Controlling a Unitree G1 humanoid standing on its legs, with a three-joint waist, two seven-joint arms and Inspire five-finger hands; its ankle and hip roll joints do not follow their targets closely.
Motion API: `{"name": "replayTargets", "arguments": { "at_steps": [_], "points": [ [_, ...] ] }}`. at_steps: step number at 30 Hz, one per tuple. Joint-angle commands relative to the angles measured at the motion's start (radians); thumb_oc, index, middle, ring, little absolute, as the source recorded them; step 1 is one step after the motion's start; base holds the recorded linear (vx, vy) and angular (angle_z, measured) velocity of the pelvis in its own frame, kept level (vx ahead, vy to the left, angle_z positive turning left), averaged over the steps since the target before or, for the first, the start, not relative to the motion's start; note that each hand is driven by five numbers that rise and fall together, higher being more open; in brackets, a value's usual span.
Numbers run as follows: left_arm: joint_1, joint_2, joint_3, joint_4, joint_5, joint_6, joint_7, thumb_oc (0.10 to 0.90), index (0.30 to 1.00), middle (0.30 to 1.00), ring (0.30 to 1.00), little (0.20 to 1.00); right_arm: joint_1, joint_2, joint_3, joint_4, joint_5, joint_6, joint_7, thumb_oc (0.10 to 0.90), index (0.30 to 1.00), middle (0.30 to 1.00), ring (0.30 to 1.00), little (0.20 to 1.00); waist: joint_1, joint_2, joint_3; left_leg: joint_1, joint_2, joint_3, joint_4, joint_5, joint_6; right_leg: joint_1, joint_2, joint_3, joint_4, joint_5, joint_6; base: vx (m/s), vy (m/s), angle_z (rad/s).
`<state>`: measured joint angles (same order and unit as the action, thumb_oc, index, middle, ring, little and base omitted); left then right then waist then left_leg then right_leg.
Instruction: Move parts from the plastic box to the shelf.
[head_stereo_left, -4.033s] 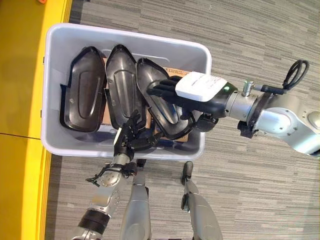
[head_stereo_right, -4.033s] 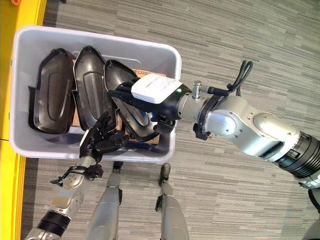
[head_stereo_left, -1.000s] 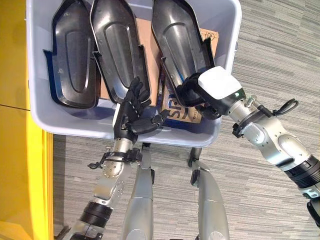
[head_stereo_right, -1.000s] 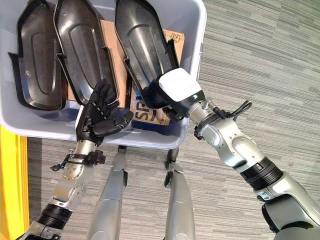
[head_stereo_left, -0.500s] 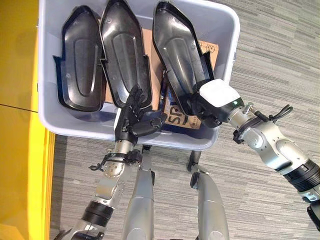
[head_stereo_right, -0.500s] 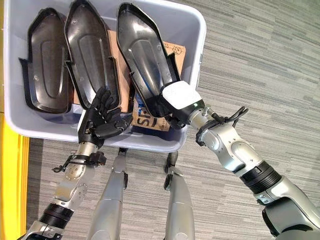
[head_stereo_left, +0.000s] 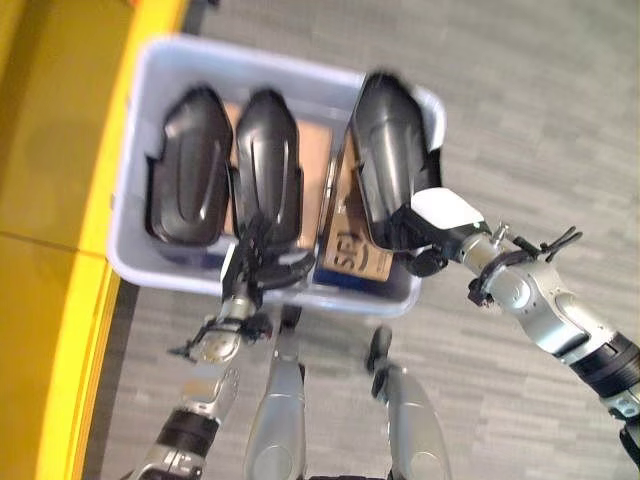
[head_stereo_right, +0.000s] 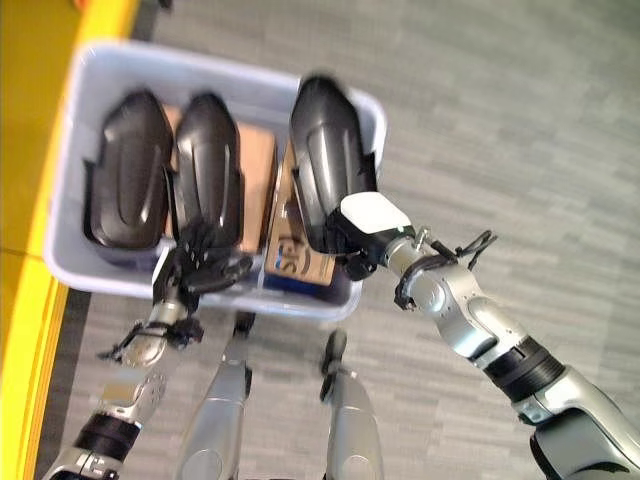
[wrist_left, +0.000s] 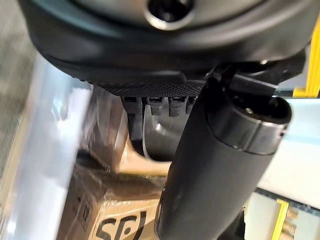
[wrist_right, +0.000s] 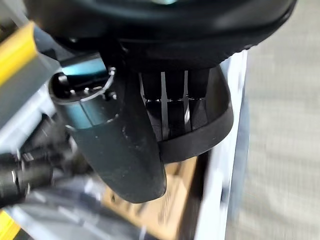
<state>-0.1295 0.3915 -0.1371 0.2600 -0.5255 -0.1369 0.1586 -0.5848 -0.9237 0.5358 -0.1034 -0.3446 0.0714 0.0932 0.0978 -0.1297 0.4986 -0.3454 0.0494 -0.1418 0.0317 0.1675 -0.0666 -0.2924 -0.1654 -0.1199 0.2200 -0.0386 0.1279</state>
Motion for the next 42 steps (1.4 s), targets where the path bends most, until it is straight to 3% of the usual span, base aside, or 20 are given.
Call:
{"name": "replayTargets", "arguments": {
  "at_steps": [1, 8, 9, 22, 32, 42],
  "points": [
    [0.112, 0.048, 0.033, 0.011, 0.007, 0.002, -0.022, 0.900, 1.000, 1.000, 1.000, 1.000, -0.114, -0.029, -0.097, -0.080, 0.046, -0.077, -0.054, 0.400, 0.300, 0.300, 0.300, 0.300, 0.033, -0.038, -0.066, 0.061, 0.030, 0.030, -0.041, -0.067, -0.001, 0.056, -0.027, 0.029, -0.185, 0.168, 0.005, 0.09, -0.011, -0.10],
    [0.151, 0.045, 0.043, 0.051, 0.024, 0.012, -0.064, 0.900, 1.000, 1.000, 1.000, 1.000, -0.076, -0.055, -0.132, -0.111, 0.093, -0.107, -0.027, 0.400, 0.300, 0.300, 0.300, 0.300, 0.021, -0.029, -0.161, 0.151, 0.036, 0.038, -0.108, -0.053, -0.005, 0.124, -0.018, 0.024, -0.225, 0.172, 0.013, 0.07, -0.007, 0.00],
    [0.161, 0.039, 0.050, 0.062, 0.029, 0.015, -0.074, 0.900, 1.000, 1.000, 1.000, 1.000, -0.057, -0.056, -0.147, -0.116, 0.106, -0.114, -0.018, 0.400, 0.300, 0.300, 0.300, 0.300, 0.015, -0.022, -0.195, 0.169, 0.035, 0.038, -0.117, -0.053, -0.006, 0.143, -0.016, 0.021, -0.236, 0.172, 0.016, 0.06, -0.002, 0.04],
    [0.207, 0.007, 0.035, 0.119, 0.054, 0.030, -0.123, 0.900, 1.000, 1.000, 1.000, 1.000, -0.052, -0.032, -0.154, -0.070, 0.184, -0.118, 0.018, 0.400, 0.300, 0.300, 0.300, 0.300, -0.010, 0.022, -0.365, 0.287, 0.055, 0.066, -0.119, -0.081, -0.010, 0.253, -0.010, 0.032, -0.263, 0.159, 0.024, 0.07, -0.016, -0.03],
    [0.229, -0.010, 0.020, 0.129, 0.045, 0.041, -0.135, 0.900, 1.000, 1.000, 1.000, 1.000, -0.121, -0.008, -0.080, 0.006, 0.209, -0.103, 0.035, 0.400, 0.300, 0.300, 0.300, 0.300, -0.012, 0.048, -0.422, 0.349, 0.070, 0.082, -0.119, -0.091, -0.009, 0.295, 0.000, 0.048, -0.246, 0.132, 0.019, 0.03, -0.036, -0.08],
    [0.230, -0.017, 0.021, 0.110, -0.005, 0.043, -0.122, 0.900, 1.000, 1.000, 1.000, 1.000, -0.256, 0.009, 0.012, 0.111, 0.220, -0.093, 0.019, 0.400, 0.300, 0.300, 0.300, 0.300, 0.005, 0.092, -0.436, 0.402, 0.108, 0.065, -0.109, -0.062, -0.024, 0.335, 0.042, 0.034, -0.163, 0.045, -0.019, -0.01, -0.078, -0.03]
  ]
}}
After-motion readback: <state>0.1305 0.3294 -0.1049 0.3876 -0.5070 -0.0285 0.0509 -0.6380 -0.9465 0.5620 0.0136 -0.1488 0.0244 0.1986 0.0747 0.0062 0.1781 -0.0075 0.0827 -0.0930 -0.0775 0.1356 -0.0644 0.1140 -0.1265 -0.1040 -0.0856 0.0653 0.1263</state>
